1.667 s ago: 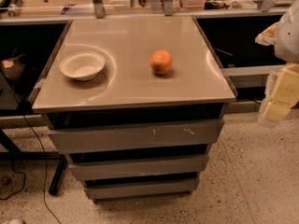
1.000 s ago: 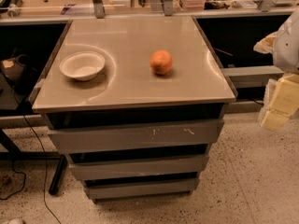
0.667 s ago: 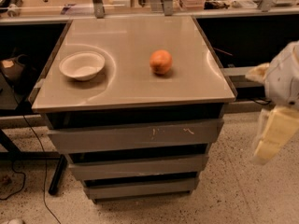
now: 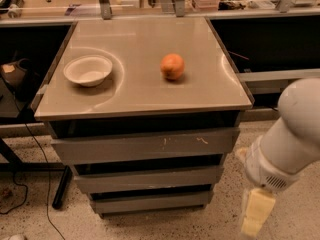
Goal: Open bottom drawer
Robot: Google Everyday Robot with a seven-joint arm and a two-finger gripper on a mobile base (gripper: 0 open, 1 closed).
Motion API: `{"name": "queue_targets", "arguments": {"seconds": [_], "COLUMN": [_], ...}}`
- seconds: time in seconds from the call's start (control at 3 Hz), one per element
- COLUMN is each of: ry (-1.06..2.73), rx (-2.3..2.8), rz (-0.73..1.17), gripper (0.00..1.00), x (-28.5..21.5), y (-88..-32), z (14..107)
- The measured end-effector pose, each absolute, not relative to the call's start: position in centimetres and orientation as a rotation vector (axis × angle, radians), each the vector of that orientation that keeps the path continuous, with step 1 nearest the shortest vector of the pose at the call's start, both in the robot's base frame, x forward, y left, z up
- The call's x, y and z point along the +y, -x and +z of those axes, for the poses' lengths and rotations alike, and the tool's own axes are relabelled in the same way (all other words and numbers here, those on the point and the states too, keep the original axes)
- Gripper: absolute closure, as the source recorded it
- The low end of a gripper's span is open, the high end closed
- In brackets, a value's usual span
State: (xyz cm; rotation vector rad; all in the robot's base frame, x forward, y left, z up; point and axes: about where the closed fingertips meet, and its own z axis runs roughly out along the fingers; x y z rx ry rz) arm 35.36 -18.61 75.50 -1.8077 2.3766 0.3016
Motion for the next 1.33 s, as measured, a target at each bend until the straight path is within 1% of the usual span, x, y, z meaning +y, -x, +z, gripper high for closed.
{"name": "queue_targets", "arguments": {"seconds": [0.33,0.67,1.0,1.33], "ry": [1.843,1.843,1.83,1.82], "rx": [2.43,2.43,2.443,2.454], "rz": [0.359,0.359,0.506,0.748], "gripper": [0.0,0.0,0.0,0.0], "x": [-18.9,-18.9,-17.0,-12.5], "y": [-32.6,-32.6,-30.9,-28.5], "z": [72.5,72.5,67.4,57.7]}}
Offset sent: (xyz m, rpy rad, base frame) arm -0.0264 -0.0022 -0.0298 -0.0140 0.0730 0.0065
